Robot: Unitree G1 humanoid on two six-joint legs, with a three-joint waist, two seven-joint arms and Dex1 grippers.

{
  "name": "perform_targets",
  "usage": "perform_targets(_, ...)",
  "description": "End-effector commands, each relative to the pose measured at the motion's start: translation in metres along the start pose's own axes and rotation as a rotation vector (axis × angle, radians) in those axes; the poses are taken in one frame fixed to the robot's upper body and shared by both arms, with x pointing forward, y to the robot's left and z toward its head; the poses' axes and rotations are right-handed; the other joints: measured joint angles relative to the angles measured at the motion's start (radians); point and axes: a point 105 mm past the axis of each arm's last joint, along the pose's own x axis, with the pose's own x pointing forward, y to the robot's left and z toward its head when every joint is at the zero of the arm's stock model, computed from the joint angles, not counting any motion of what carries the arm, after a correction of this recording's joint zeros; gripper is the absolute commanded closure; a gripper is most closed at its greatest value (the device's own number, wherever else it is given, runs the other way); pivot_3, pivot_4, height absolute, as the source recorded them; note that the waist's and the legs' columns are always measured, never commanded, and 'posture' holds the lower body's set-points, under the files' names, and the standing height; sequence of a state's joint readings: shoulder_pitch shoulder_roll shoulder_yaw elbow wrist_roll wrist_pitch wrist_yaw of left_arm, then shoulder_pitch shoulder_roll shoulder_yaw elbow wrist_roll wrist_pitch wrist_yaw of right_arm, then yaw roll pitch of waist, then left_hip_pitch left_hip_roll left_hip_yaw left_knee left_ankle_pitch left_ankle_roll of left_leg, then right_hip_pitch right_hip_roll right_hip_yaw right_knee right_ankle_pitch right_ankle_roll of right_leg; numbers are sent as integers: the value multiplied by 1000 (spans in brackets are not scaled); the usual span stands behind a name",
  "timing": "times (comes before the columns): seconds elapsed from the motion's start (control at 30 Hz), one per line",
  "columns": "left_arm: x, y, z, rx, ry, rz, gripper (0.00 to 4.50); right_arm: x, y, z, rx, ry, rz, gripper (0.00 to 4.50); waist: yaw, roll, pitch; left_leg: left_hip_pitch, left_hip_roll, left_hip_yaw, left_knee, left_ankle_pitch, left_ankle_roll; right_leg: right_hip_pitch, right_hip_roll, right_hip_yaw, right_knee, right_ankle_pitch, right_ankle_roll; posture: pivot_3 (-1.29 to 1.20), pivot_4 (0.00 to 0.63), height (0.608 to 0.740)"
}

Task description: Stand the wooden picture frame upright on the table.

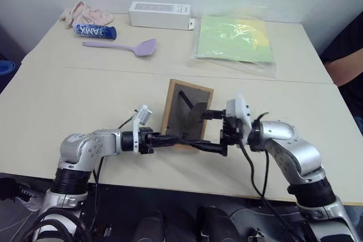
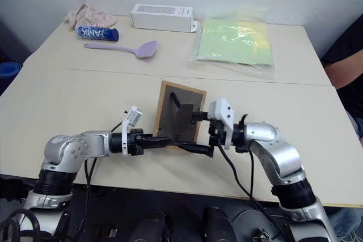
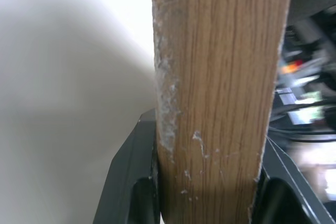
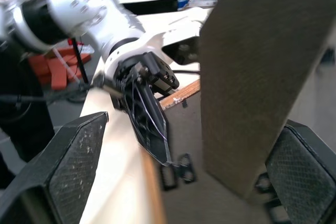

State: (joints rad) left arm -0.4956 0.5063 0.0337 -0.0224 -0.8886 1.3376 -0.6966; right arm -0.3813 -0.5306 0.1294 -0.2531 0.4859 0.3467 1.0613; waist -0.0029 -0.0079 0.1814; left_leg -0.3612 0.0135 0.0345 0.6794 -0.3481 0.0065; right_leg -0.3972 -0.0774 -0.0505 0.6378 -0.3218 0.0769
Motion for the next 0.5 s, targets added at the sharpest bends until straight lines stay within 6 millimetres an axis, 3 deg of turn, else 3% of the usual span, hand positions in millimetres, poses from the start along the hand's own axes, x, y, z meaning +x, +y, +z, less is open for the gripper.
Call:
perform_targets(0.03,-17,-25,18,-71,-51,-134,3208,-16,-9,21,-212,-71,-58,41,-6,0,0,0,0,0,0,0,0,0,0,0,0,0,0,0,150,740)
perform_targets(0.27,-30,-37,21,-205,13,-244,3208,-52,-25,25,-516,-29,-143,41,-4,0,0,1,0,0,0,1,-1,0,0,0,1,0,0,0,150,740)
perform_targets(0.33,-33,-39,23,-260,25,-281,3208,-51,-26,21,-727,35,-119,41,-5,0,0,1,0,0,0,1,-1,0,0,0,1,0,0,0,150,740)
perform_targets(0.5,-36,-44,26,-345,61,-328,3208,-39,-30,13,-1020,60,-104,41,-13,-1,1,1,0,0,1,1,-2,0,0,1,0,0,0,0,150,740)
